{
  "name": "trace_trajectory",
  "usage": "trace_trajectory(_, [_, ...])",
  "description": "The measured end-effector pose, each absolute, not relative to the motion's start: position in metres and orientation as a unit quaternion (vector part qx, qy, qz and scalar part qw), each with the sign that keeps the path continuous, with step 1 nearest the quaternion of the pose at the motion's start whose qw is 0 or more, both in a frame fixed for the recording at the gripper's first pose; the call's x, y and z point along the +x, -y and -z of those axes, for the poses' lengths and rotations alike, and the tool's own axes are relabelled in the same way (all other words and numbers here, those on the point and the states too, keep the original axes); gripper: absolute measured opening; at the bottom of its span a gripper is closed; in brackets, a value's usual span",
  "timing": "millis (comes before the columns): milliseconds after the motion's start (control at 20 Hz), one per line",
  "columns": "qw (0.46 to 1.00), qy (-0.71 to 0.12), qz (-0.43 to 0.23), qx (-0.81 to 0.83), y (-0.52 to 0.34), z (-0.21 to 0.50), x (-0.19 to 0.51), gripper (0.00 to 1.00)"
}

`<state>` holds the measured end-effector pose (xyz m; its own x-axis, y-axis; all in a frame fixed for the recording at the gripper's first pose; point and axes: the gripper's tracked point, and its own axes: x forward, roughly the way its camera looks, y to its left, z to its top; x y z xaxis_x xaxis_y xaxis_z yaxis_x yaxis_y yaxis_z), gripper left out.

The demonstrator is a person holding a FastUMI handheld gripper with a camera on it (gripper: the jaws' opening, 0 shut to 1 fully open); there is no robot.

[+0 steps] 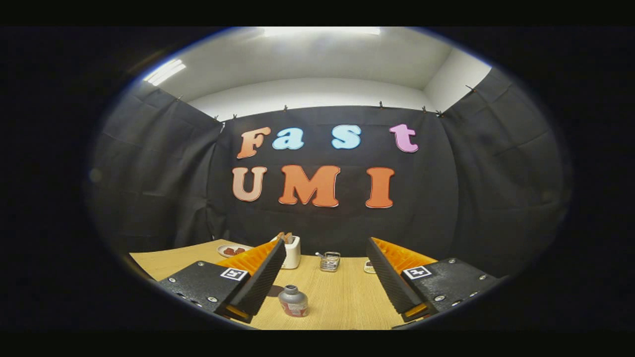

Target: Take the bottle from table, then pour the juice into the cup, finally place the bottle on the coaster

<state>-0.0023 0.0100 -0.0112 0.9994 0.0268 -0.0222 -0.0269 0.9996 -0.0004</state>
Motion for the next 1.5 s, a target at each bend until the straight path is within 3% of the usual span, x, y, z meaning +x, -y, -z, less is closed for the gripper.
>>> trace_trajectory(750, [0.994, -0.068, -0.077, 0.031, -0.058, 0.112, -0.015, 0.98])
trace_trajectory(1500, [0.985, -0.158, -0.064, 0.034, -0.073, 0.251, 0.010, 0.98])
